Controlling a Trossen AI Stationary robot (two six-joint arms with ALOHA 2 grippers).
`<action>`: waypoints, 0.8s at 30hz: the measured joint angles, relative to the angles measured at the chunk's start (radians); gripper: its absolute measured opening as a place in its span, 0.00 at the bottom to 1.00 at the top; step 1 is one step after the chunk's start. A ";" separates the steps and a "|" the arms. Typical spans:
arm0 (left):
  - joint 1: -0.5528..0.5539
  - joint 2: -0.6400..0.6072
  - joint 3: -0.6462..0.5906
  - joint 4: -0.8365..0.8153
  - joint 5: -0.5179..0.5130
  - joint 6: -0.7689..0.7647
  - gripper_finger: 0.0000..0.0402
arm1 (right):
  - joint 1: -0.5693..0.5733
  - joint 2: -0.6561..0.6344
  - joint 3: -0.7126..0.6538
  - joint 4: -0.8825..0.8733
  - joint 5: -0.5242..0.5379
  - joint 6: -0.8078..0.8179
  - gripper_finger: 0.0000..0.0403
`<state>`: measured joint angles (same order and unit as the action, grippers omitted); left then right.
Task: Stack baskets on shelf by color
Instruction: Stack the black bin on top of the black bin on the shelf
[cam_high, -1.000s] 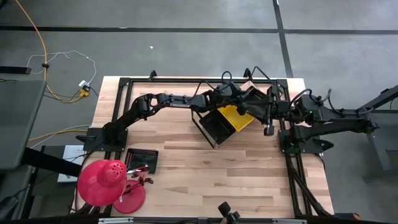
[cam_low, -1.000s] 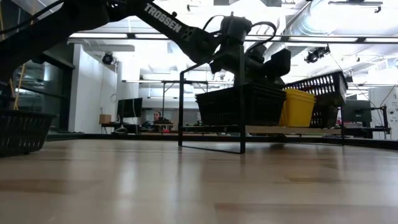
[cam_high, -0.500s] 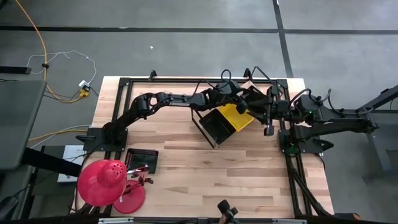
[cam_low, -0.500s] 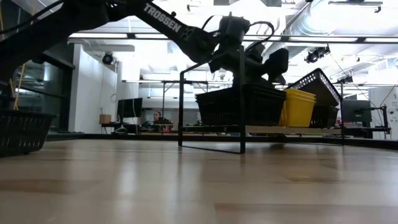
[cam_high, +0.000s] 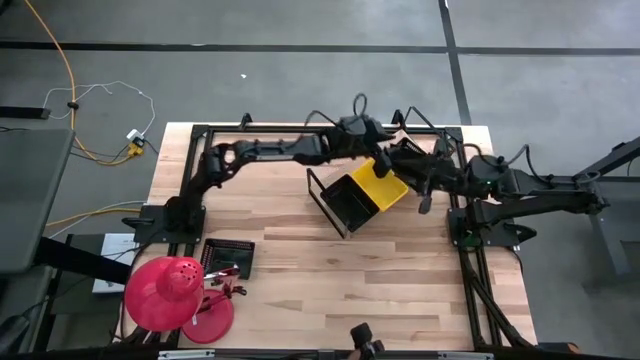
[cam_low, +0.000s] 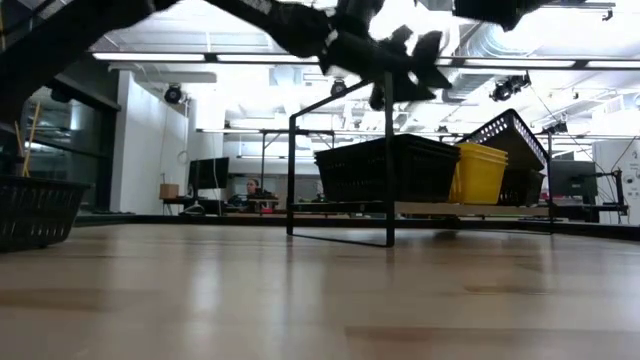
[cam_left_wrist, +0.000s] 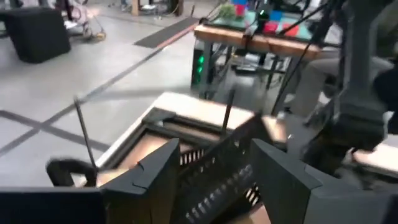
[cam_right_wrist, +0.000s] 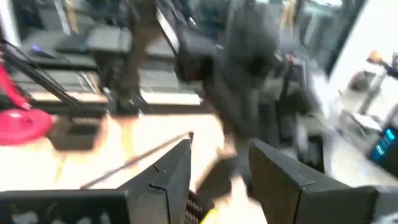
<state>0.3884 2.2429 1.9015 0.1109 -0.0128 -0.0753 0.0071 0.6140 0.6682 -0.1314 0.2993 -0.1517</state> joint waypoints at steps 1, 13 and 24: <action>0.007 -0.027 0.001 -0.028 0.019 0.000 0.46 | 0.000 0.000 0.000 -0.023 0.019 0.016 0.37; 0.017 -0.373 -0.240 -0.019 0.036 0.082 0.04 | 0.000 0.000 -0.012 -0.368 0.400 0.295 0.23; -0.063 -0.651 -0.872 0.577 0.056 0.000 0.00 | 0.090 0.000 -0.185 -0.286 0.656 0.493 0.01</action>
<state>0.3251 1.5916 1.0291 0.6884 0.0430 -0.0754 0.0970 0.6136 0.4830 -0.4173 0.9557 0.3408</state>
